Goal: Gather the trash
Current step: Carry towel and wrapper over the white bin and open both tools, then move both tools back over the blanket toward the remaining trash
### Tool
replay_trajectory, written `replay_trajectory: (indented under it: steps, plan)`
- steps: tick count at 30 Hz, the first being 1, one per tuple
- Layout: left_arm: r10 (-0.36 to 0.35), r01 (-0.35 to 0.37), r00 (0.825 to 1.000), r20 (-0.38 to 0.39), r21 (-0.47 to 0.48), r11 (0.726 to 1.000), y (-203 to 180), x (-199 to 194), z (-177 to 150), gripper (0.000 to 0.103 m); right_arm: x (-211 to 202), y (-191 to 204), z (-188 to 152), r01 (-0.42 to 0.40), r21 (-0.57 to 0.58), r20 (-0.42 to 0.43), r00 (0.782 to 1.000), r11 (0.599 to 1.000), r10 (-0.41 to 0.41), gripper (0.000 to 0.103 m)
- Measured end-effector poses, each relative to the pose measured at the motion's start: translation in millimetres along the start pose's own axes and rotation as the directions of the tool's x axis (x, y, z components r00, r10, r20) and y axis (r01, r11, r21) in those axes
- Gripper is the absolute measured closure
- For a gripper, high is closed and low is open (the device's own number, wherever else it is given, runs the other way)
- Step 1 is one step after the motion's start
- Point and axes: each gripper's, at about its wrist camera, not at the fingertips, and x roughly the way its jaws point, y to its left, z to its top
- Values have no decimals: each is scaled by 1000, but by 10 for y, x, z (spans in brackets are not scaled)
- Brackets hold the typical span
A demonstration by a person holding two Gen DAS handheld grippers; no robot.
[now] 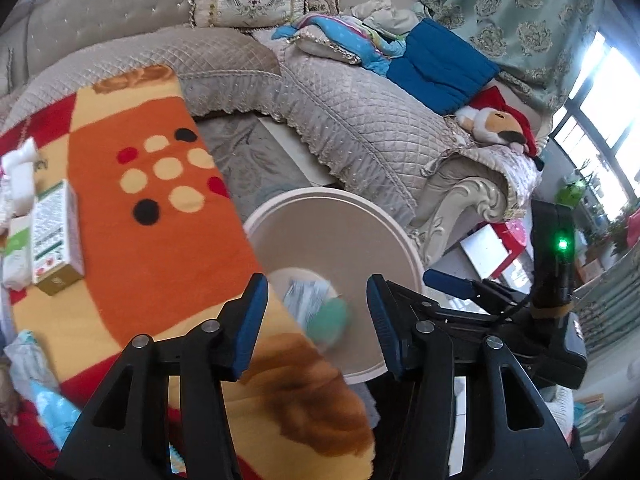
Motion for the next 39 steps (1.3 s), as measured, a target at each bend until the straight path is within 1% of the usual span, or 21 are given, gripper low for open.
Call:
replay_trajectory:
  steps: [2, 4, 8, 12, 16, 19, 25, 31, 39]
  plan:
    - [14, -14, 1000, 10, 4, 1000, 32, -43, -33, 53, -25, 85, -17, 0, -20, 11, 1000, 1000, 0, 33]
    - [43, -43, 999, 27, 8, 999, 72, -107, -67, 53, -54, 165, -32, 1, -35, 23, 1000, 999, 0, 33]
    - [79, -80, 996, 51, 6, 997, 160, -216, -110, 53, -108, 296, -43, -14, -46, 38, 999, 999, 16, 33]
    - [95, -94, 993, 70, -9, 996, 277, -337, -162, 53, -151, 437, -44, -25, -59, 51, 998, 998, 28, 33]
    - [139, -138, 985, 100, -19, 990, 413, -489, -245, 53, -192, 626, -66, -43, -82, 69, 996, 996, 49, 33]
    - [148, -145, 983, 108, -35, 989, 524, -604, -278, 53, -205, 800, -79, -46, -118, 71, 996, 992, 54, 33]
    - [180, -170, 975, 127, -82, 982, 809, -867, -388, 53, -211, 1099, -73, -102, -149, 61, 992, 984, 112, 33]
    - [243, -224, 958, 150, -134, 965, 1129, -1109, -529, 53, -226, 1415, -85, -124, -202, 61, 989, 972, 138, 33]
    - [304, -275, 940, 152, -188, 943, 1448, -1306, -686, 53, -182, 1839, -111, -163, -267, 35, 983, 950, 178, 33]
